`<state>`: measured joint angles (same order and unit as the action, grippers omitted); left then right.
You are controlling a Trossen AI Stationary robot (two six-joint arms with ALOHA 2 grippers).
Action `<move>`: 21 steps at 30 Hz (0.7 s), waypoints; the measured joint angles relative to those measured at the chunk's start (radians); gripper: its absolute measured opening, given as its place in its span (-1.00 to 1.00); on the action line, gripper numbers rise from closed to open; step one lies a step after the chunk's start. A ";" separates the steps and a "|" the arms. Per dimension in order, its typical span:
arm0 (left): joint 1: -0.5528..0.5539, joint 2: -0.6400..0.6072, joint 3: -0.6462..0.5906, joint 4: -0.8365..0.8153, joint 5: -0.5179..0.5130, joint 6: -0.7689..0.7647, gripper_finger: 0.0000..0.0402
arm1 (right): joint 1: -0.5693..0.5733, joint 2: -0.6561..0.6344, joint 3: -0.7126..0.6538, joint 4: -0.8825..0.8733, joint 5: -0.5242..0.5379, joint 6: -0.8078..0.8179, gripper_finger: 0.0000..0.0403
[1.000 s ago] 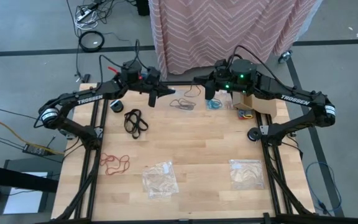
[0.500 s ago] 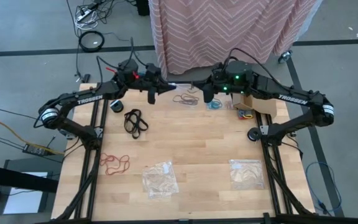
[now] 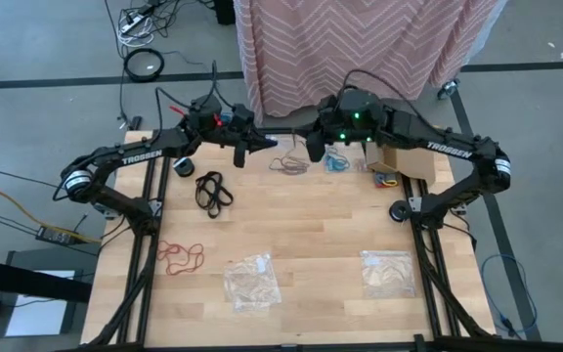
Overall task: Sort rubber bands
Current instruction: Put the black rubber band into the bottom center transparent zip bag
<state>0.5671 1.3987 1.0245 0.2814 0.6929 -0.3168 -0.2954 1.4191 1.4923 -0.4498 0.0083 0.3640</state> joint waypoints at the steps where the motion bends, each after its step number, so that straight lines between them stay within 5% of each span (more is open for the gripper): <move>1: 0.000 0.000 0.000 0.006 0.000 0.002 -1.00 | -0.003 0.005 0.032 -0.061 0.000 -0.010 -1.00; 7: 0.000 0.000 0.000 0.016 0.000 0.007 -1.00 | -0.013 0.018 0.132 -0.355 -0.014 -0.045 -1.00; 18: 0.000 0.000 0.000 0.013 0.012 0.018 -1.00 | -0.005 0.094 0.140 -0.337 -0.087 -0.057 -1.00; 21: 0.000 0.000 0.000 0.013 0.019 0.018 -1.00 | -0.005 0.123 0.138 -0.352 -0.035 -0.047 -1.00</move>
<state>0.5674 1.3987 1.0245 0.2946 0.7117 -0.2993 -0.3008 1.5421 1.6304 -0.8017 -0.0268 0.3166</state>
